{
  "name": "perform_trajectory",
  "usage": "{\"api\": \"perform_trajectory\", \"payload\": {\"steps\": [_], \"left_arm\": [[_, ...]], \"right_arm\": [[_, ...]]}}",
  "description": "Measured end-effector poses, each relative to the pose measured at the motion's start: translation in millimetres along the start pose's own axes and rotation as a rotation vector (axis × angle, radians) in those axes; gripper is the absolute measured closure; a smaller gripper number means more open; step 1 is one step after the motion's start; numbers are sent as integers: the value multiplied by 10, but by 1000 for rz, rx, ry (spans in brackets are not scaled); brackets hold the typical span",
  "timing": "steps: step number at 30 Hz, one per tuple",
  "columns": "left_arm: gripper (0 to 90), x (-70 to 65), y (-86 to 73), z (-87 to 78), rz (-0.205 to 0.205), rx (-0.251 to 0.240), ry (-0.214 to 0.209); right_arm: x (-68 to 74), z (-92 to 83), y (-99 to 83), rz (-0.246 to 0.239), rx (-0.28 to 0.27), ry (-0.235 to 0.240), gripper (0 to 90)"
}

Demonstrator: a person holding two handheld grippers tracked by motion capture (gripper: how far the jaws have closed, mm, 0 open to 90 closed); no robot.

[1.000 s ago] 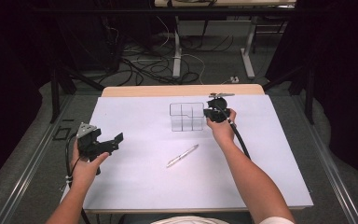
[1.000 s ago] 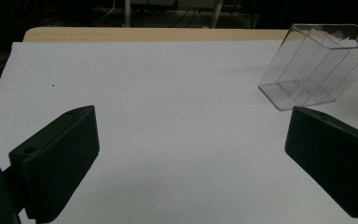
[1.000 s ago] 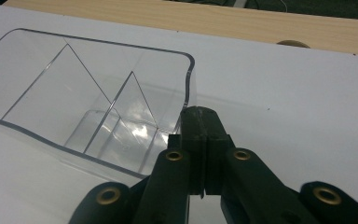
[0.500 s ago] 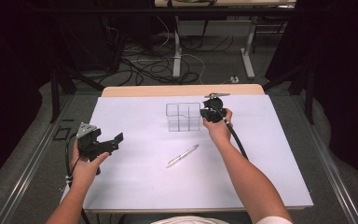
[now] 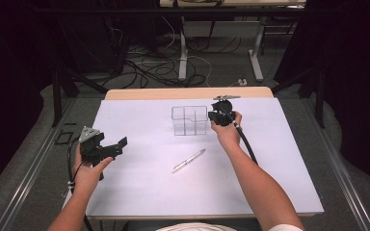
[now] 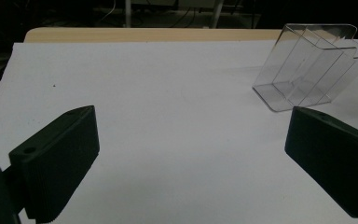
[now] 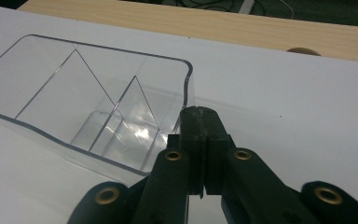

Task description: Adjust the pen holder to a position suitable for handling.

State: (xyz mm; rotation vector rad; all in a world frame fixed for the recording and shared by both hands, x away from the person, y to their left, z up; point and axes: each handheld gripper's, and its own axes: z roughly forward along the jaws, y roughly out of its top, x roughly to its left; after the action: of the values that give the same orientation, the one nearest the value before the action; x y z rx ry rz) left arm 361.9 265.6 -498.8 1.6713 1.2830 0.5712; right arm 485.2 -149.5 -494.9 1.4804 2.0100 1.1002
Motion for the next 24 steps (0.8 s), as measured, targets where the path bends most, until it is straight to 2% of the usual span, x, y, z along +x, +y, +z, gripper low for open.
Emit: {"api": "perform_trajectory", "payload": {"steps": [13,24], "left_arm": [[28,-2,1,16,0,1,4],[32,-17,-5,32,2,5,4]], "right_arm": [[-24,-199,-1,-6,-21,33,851],[-33,-456,-77,-21,-58,74,734]]}}
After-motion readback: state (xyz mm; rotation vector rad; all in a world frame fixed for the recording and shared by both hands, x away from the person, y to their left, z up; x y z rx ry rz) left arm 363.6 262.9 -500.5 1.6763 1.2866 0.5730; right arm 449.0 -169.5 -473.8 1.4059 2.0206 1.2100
